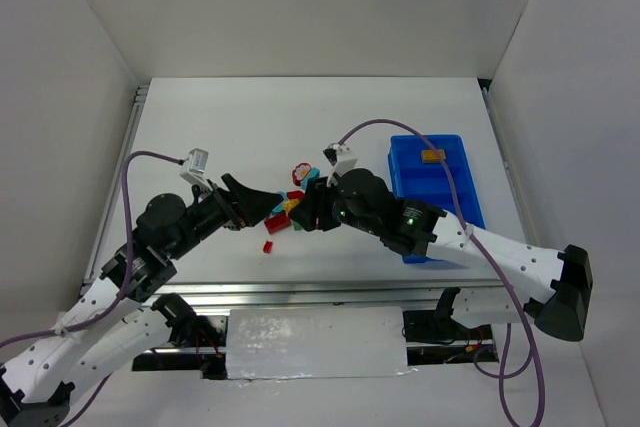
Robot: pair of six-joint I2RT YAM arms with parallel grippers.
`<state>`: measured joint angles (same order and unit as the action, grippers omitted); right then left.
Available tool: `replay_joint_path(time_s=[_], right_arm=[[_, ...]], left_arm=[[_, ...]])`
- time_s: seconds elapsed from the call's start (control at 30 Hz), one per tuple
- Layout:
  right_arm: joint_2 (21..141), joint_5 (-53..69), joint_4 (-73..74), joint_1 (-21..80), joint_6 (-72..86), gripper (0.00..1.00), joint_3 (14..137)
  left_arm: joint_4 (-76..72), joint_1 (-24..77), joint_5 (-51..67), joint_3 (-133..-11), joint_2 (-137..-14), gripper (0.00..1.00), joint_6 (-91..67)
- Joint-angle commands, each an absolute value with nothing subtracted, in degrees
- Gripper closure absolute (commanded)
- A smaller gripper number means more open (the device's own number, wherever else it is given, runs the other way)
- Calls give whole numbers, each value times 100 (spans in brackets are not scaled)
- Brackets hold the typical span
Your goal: Sort the legos into containers by color
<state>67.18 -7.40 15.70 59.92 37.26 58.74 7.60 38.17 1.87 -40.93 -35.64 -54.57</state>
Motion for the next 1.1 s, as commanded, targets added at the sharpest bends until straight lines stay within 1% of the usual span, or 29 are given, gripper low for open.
replay_joint_path(time_s=[0.0, 0.2, 0.27, 0.4, 0.67, 0.77, 0.93, 0.97, 1.0, 1.07], right_arm=[[6557, -687, 1161, 6056, 3640, 89, 5880], [6486, -694, 958, 6179, 3402, 90, 5862], [6530, -703, 967, 6187, 3366, 90, 5941], [6583, -913, 958, 6196, 3392, 90, 6020], [6838, -1239, 1002, 6196, 3261, 90, 6284], [6899, -1274, 993, 6196, 3217, 90, 6372], [6864, -1283, 897, 6188, 3217, 89, 6346], [6856, -1292, 879, 6196, 3225, 89, 6346], [6847, -1327, 870, 6188, 3234, 89, 6346], [6864, -1415, 879, 6188, 3261, 89, 6363]], left_arm=[[747, 3814, -148, -4236, -3551, 7, -5563], [660, 3814, 60, -4228, -3981, 9, -5634], [563, 3814, 140, -4201, -4165, 11, -5651], [221, 3814, 474, -4087, -4298, 18, -5704], [-245, 3814, 1001, -3999, -4350, 24, -5757], [-369, 3823, 1160, -3929, -4412, 29, -5809], [-404, 3823, 1204, -3876, -4447, 44, -5783], [-413, 3823, 1222, -3893, -4456, 52, -5783], [-404, 3823, 1230, -3902, -4465, 55, -5783], [-413, 3823, 1266, -3929, -4491, 66, -5775]])
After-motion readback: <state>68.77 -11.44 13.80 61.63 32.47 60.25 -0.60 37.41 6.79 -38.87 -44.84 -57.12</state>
